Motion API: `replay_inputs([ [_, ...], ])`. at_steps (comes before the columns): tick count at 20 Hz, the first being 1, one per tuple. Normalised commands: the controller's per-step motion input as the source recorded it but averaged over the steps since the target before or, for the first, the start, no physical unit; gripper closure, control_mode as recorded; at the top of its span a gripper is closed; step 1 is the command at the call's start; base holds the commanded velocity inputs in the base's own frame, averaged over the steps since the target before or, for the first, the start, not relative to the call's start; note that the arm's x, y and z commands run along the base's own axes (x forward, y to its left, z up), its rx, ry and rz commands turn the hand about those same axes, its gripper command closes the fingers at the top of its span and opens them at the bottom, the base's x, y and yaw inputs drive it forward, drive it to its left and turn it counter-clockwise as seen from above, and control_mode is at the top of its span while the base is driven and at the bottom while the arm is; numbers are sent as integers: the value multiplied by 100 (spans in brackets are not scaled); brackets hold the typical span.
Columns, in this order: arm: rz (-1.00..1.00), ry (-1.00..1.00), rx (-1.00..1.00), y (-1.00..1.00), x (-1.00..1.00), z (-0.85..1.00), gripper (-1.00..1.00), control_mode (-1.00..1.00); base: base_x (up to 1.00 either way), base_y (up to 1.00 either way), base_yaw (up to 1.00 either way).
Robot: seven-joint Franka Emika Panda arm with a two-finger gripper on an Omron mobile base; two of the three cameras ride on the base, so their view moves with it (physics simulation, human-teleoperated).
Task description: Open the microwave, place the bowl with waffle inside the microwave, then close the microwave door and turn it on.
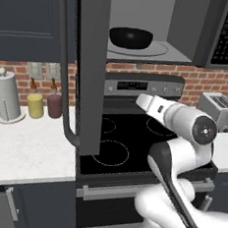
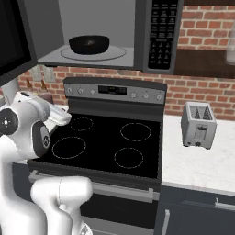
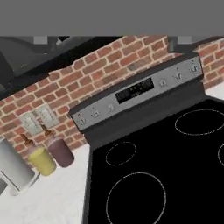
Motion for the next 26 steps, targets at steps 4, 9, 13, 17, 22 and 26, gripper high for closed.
replay_inputs([
  [4, 63, -4, -68, 44, -100, 0, -100, -100, 0, 0, 0],
  [9, 33, 6, -72, 100, -73, -1, -100, -100, 0, 0, 0],
  [13, 7, 13, -67, 100, -58, -31, -100, -100, 0, 0, 0],
  [17, 6, -5, -61, 56, -71, -46, -100, -100, 0, 0, 0],
  [22, 10, -14, -46, 24, -72, -23, -100, -100, 0, 0, 0],
  [26, 6, -9, -42, 53, -69, -16, -100, -100, 0, 0, 0],
])
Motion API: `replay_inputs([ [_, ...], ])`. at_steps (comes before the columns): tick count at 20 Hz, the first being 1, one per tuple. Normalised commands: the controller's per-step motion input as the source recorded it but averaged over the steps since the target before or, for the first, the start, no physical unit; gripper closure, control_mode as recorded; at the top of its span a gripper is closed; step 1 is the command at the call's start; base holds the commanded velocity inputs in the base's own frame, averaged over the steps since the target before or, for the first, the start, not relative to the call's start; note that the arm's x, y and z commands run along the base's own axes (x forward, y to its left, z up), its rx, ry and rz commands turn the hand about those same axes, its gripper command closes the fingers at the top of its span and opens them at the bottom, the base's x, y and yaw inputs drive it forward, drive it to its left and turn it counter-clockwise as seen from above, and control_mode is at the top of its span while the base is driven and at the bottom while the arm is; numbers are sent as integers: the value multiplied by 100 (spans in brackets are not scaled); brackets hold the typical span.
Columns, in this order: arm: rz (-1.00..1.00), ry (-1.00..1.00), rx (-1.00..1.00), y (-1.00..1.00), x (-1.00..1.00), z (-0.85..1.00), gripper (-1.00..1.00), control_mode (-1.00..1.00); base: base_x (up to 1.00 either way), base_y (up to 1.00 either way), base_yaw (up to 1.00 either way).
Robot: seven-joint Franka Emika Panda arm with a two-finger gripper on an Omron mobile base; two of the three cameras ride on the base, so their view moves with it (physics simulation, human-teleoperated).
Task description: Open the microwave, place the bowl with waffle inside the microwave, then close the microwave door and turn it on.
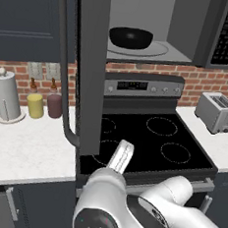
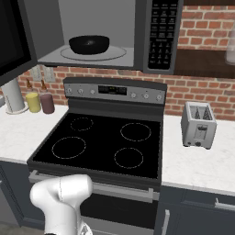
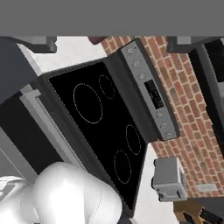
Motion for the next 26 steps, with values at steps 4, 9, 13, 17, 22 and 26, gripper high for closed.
replay_inputs([
  [4, 6, -5, -42, 95, -36, -13, -100, -100, 0, 0, 0],
  [9, 0, 0, -34, 100, 11, 1, -100, -100, 0, 0, 0],
  [13, -7, 2, -26, 100, 20, 20, -100, -100, 0, 0, 0],
  [17, -18, 0, -23, 83, 21, 46, -100, -100, 0, 0, 0],
  [22, -29, -1, -2, -53, 38, 93, -100, -100, 0, 0, 0],
  [26, -19, -6, 0, -96, 37, 38, -100, -100, 0, 0, 0],
])
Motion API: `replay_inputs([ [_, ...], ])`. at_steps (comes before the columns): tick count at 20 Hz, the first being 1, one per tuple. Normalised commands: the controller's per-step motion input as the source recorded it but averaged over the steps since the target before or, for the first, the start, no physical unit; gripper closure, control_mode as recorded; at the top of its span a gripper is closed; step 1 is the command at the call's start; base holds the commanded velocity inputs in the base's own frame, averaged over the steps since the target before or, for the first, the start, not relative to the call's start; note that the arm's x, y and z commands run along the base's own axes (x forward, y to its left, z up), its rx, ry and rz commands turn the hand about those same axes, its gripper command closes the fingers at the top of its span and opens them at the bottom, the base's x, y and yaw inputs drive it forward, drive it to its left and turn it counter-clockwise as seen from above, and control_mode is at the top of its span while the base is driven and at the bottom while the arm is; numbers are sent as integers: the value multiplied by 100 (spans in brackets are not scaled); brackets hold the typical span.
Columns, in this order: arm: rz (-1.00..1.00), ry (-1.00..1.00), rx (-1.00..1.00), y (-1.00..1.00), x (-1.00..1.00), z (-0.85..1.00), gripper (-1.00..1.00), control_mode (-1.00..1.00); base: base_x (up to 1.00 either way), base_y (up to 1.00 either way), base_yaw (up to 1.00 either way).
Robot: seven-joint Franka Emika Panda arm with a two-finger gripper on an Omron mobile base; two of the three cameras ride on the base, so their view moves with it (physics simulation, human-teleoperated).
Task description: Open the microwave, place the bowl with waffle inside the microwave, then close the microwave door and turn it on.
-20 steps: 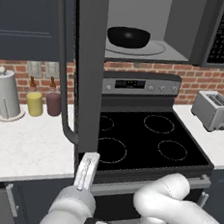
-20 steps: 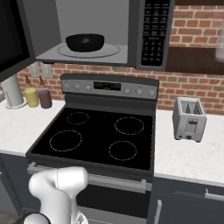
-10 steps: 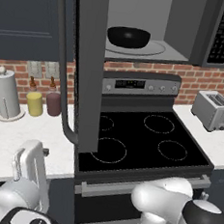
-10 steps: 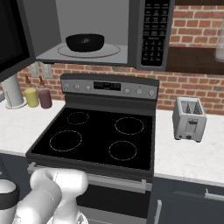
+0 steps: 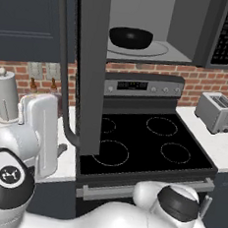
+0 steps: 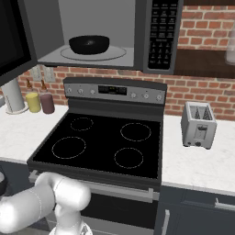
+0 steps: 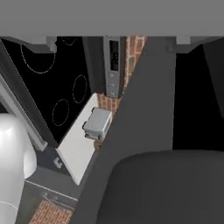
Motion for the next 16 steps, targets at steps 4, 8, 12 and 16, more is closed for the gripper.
replay_inputs([
  [4, -12, -12, 0, -100, 9, 9, -100, -100, 0, 0, 0],
  [8, -5, -21, 4, -100, -12, 0, -100, -100, 0, 0, 0],
  [12, -1, -14, 4, -100, 0, 1, -100, -100, 0, 0, 0],
  [16, -1, -2, 1, -100, 49, 8, -100, -100, 0, 0, 0],
])
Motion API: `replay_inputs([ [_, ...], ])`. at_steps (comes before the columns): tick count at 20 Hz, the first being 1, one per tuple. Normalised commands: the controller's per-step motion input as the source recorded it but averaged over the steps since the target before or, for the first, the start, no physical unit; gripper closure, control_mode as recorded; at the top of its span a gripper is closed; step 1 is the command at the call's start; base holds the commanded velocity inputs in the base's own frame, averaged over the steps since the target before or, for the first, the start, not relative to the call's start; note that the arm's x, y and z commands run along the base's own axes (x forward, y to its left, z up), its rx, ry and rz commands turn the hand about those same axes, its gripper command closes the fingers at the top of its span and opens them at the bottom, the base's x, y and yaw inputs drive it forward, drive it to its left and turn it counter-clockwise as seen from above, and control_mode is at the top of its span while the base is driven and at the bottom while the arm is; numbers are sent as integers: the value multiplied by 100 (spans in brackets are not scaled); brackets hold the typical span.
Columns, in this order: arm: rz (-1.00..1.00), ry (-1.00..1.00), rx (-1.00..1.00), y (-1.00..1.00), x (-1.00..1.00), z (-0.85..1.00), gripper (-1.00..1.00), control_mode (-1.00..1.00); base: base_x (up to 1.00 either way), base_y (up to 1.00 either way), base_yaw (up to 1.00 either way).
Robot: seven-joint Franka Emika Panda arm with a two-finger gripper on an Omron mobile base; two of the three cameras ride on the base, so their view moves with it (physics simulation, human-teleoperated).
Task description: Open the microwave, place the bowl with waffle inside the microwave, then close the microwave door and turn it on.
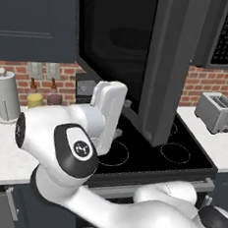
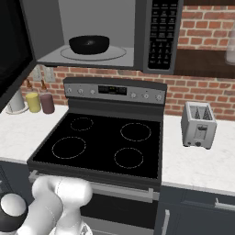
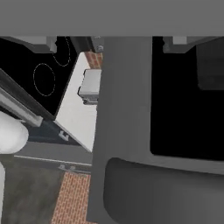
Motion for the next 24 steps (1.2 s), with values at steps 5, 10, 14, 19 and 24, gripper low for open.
replay_inputs([
  [5, 0, 0, 4, -100, 99, 7, -100, -100, 0, 0, 0],
  [10, 1, 12, 5, -100, 100, 19, -100, -100, 0, 0, 0],
  [14, 0, 27, 7, -90, 100, 31, -100, -100, 0, 0, 0],
  [19, 0, 29, 2, -43, 100, 1, -100, -100, 0, 0, 0],
  [24, 2, 20, 1, -17, 100, 9, -100, -100, 0, 0, 0],
])
